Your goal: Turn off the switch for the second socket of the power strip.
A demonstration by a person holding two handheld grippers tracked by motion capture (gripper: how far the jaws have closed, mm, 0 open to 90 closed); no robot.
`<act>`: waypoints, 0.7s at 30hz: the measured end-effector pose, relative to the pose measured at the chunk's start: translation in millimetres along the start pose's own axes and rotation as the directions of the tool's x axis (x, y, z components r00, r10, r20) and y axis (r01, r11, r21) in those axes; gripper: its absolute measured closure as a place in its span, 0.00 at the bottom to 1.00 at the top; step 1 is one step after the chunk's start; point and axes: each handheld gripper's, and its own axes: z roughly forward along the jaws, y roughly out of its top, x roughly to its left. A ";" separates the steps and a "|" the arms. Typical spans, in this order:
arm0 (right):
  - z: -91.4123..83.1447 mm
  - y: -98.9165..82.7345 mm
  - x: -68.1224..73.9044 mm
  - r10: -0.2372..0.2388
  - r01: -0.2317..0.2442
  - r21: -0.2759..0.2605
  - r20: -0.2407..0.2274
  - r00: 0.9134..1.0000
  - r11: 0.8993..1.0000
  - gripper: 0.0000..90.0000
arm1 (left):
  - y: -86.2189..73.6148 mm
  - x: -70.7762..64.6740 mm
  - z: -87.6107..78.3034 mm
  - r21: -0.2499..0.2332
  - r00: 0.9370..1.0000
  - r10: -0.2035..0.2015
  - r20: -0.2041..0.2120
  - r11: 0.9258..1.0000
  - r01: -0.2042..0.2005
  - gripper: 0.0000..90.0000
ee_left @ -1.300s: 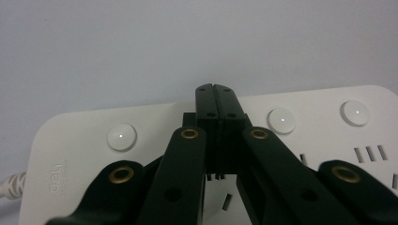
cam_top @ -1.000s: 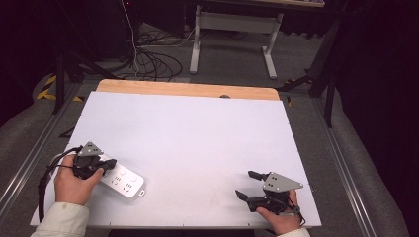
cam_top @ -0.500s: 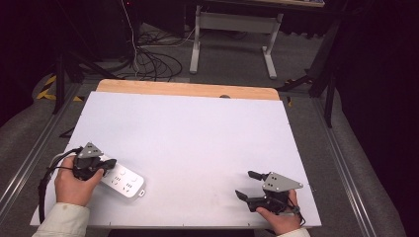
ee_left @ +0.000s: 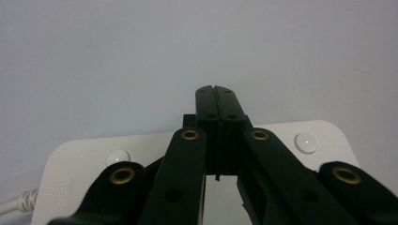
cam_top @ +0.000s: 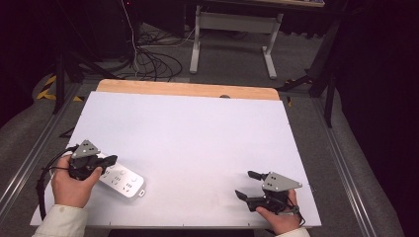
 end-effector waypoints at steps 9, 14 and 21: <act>-0.8 -0.7 -0.5 0.002 -0.002 0.001 0.002 1.000 1.000 0.25 | 8.9 -9.0 -8.9 -0.017 0.999 0.046 0.003 0.999 -0.046 0.97; -1.2 -1.0 -0.7 0.003 -0.003 0.000 0.004 1.000 1.000 0.25 | 8.9 -9.1 -9.4 -0.016 0.999 0.042 0.005 0.999 -0.042 0.96; -1.4 -1.1 -1.0 0.004 -0.004 -0.002 0.003 1.000 1.000 0.25 | 11.6 -11.7 -15.6 -0.056 0.999 0.047 0.010 0.997 -0.046 0.81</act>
